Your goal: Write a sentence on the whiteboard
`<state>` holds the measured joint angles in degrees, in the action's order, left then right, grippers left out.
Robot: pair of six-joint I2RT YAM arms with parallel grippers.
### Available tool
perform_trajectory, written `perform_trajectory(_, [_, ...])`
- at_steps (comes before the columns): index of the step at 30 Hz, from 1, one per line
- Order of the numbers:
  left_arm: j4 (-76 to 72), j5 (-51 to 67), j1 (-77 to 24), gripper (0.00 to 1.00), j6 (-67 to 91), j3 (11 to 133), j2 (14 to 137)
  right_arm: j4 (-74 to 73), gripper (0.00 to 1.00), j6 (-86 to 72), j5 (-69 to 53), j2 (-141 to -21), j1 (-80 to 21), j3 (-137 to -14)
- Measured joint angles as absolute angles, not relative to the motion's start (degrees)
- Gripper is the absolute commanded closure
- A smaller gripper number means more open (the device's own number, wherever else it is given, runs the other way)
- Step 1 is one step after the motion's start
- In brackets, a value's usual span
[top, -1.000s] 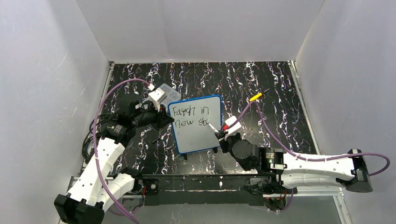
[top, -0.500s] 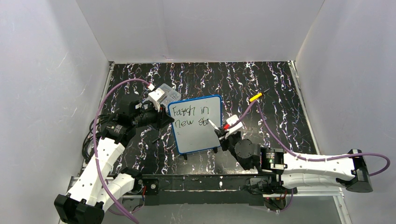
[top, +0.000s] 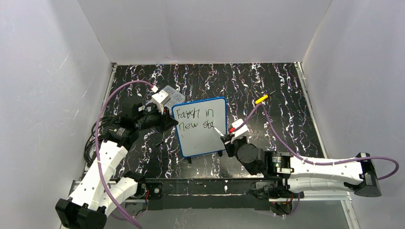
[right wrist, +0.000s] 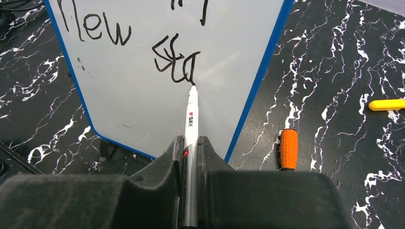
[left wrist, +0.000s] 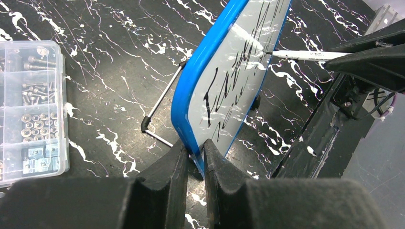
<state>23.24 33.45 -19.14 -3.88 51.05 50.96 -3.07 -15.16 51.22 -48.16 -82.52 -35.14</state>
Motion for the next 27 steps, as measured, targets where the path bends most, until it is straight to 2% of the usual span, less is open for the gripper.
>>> perform_trajectory(11, [23.33,33.65,-19.14,1.00,-3.86,51.05,50.96,-3.46,0.99,-11.77,51.48,-44.49,-82.46,-35.18])
perform_trajectory(27, [23.27,33.69,-19.14,1.00,-3.86,51.05,51.07,1.85,0.99,-7.29,53.28,-46.70,-82.46,-35.48])
